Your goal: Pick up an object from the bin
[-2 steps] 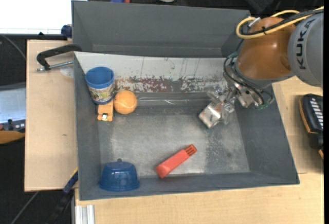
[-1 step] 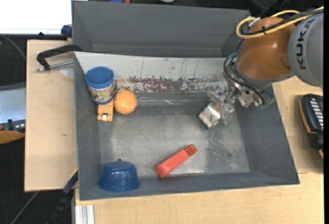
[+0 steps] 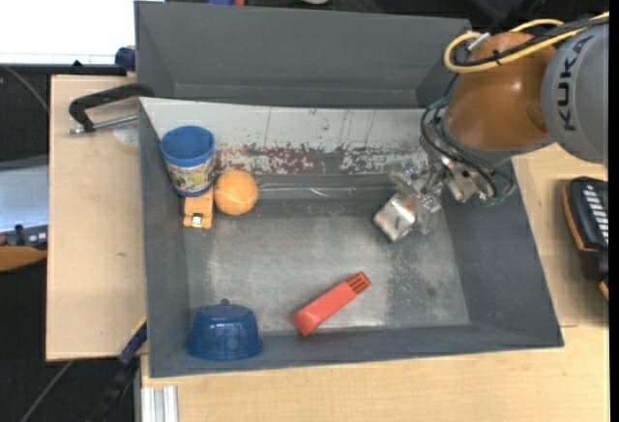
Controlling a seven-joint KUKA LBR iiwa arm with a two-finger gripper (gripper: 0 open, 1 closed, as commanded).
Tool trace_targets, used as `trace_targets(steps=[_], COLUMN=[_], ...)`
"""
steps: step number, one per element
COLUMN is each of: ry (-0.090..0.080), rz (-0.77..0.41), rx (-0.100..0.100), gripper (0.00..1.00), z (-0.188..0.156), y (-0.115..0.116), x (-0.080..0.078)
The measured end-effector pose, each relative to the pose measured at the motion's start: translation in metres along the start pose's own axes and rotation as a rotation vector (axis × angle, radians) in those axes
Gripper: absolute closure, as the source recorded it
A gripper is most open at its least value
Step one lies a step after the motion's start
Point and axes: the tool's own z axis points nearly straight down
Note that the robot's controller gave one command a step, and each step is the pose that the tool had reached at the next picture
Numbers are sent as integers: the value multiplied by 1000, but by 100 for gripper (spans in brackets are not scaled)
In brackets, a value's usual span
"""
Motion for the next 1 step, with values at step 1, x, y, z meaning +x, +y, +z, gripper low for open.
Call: trace_targets(steps=[1], ry=[0], rz=[0], rx=[0], gripper=[100], z=[0], y=[0], x=[0])
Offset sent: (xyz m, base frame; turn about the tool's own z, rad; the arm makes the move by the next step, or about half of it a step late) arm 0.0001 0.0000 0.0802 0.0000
